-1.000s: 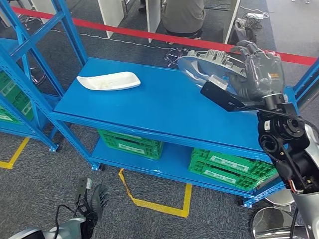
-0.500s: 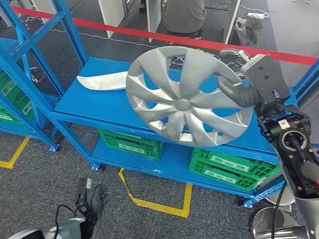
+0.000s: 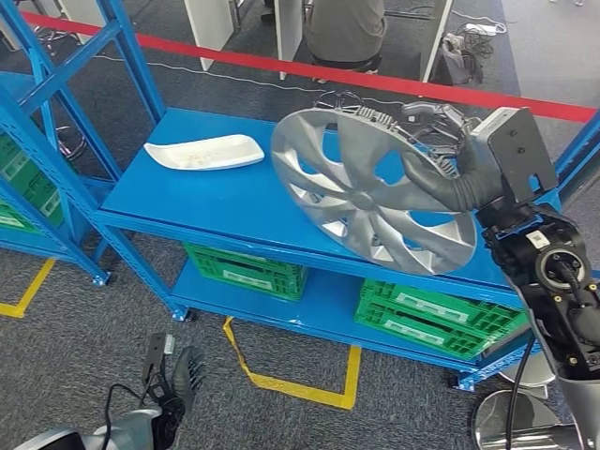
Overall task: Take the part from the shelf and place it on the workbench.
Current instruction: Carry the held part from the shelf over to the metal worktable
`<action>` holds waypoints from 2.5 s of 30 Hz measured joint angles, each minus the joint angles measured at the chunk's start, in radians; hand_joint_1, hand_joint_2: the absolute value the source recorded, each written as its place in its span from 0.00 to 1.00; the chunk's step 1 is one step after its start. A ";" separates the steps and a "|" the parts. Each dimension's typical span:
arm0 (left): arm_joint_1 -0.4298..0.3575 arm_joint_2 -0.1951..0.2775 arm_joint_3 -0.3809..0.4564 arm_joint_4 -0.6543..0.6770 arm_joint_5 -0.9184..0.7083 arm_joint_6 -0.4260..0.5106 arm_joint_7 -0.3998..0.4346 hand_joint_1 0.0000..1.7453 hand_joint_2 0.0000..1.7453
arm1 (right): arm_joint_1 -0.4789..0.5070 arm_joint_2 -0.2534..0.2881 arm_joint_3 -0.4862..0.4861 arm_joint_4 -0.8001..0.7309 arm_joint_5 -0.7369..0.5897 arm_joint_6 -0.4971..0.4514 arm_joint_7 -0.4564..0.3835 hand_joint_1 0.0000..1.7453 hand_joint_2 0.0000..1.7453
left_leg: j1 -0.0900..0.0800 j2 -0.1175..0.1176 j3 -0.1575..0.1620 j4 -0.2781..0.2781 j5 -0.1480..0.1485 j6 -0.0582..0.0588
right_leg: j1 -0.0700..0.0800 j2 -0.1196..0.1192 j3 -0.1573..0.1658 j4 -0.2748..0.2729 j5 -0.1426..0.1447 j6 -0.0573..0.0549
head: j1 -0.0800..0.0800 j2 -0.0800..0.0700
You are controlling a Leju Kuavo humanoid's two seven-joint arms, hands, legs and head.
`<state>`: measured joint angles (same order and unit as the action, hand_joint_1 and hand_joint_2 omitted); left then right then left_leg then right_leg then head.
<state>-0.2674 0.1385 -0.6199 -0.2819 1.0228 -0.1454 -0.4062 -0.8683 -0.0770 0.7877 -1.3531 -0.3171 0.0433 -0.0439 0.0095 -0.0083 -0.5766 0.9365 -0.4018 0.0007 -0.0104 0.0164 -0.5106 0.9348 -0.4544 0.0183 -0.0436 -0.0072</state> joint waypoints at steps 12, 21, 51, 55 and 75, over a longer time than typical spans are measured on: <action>-0.017 -0.004 0.000 0.000 -0.014 -0.001 0.002 0.00 0.00 | 0.004 -0.020 0.002 -0.031 -0.124 0.103 -0.068 1.00 1.00 | 0.000 0.000 0.000 0.000 0.000 0.000 | 0.000 0.000 0.000 0.000 0.000 0.000 | 0.000 0.000; -0.021 -0.006 0.000 0.000 -0.020 -0.001 0.002 0.00 0.00 | 0.037 -0.035 0.002 -0.090 -0.130 0.106 -0.075 1.00 1.00 | 0.000 0.000 0.000 0.000 0.000 0.000 | 0.000 0.000 0.000 0.000 0.000 0.000 | 0.000 0.000; -0.041 -0.020 0.000 0.000 -0.036 0.020 0.015 0.00 0.00 | 0.060 -0.047 -0.006 -0.191 -0.085 0.074 -0.135 1.00 1.00 | 0.000 0.000 0.000 0.000 0.000 0.000 | 0.000 0.000 0.000 0.000 0.000 0.000 | 0.000 0.000; -0.044 -0.022 0.000 0.000 -0.035 0.019 0.015 0.00 0.00 | 0.061 -0.047 -0.005 -0.192 -0.092 0.058 -0.134 1.00 1.00 | 0.000 0.000 0.000 0.000 0.000 0.000 | 0.000 0.000 0.000 0.000 0.000 0.000 | 0.000 0.000; -0.049 -0.030 0.000 0.000 -0.038 0.017 0.019 0.00 0.00 | 0.087 -0.047 0.004 -0.189 -0.152 0.099 -0.201 1.00 1.00 | 0.000 0.000 0.000 0.000 0.000 0.000 | 0.000 -0.001 0.000 0.000 0.000 0.000 | 0.000 0.000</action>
<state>-0.3165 0.1089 -0.6199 -0.2819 0.9846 -0.1286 -0.3869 -0.7812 -0.1244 0.7918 -1.5423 -0.4693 0.1423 -0.2451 0.0096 -0.0086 -0.5766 0.9362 -0.4020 0.0003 -0.0103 0.0158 -0.5101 0.9348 -0.4544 0.0182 -0.0435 -0.0072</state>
